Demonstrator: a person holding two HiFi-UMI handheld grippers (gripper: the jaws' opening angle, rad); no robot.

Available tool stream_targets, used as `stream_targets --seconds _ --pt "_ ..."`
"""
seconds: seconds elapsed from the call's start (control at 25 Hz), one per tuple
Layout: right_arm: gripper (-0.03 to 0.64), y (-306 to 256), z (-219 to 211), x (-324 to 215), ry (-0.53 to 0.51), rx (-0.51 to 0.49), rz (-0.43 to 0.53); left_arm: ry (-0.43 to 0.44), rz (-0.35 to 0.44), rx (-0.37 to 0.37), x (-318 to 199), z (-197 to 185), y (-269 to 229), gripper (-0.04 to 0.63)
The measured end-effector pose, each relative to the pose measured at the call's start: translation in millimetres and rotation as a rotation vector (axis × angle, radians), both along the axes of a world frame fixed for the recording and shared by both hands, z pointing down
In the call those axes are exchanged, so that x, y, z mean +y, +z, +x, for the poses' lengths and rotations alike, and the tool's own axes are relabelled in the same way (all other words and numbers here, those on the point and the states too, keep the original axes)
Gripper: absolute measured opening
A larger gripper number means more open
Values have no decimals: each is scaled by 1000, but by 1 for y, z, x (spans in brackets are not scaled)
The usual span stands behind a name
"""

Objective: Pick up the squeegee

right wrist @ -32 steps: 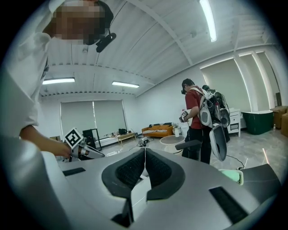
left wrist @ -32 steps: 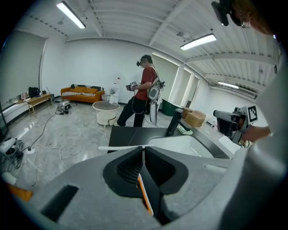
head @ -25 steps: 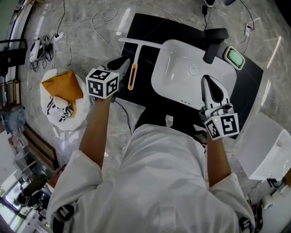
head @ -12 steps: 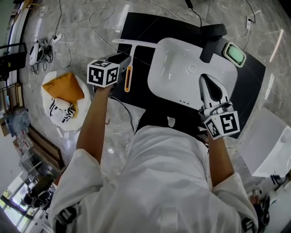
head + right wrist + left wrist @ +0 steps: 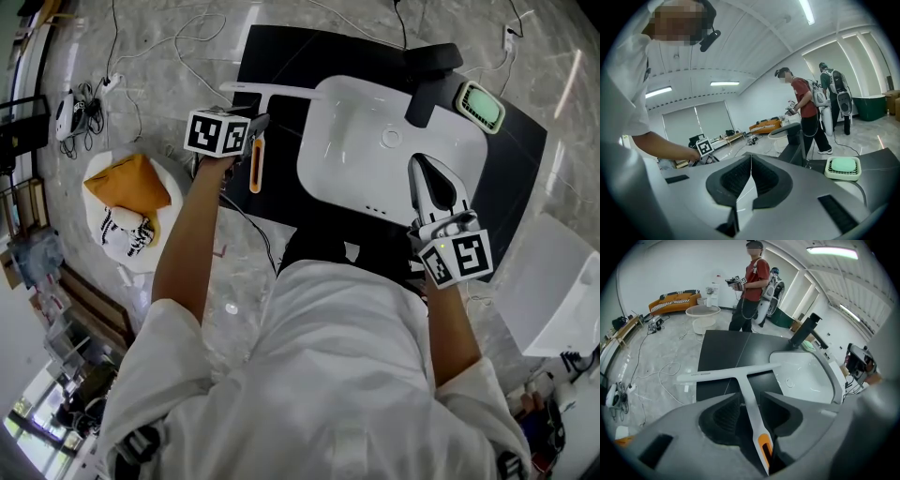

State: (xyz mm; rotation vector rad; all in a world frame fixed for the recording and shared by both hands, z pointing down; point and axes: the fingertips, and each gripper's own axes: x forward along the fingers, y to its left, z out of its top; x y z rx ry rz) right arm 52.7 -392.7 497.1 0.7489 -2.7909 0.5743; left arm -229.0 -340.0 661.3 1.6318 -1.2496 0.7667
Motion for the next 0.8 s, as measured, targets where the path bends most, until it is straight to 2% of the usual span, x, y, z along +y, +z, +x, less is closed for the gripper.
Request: stream_targets --seconds 0.12,0.4,0.8 --pt "15 3 2 1 3 0 -6 3 -39 -4 -2 2 11 143" --pt "15 8 4 7 -3 -8 -21 -49 -99 40 -2 5 18 117" --pt "15 0 10 7 -1 -22 4 -166 -93 93 3 -2 17 92"
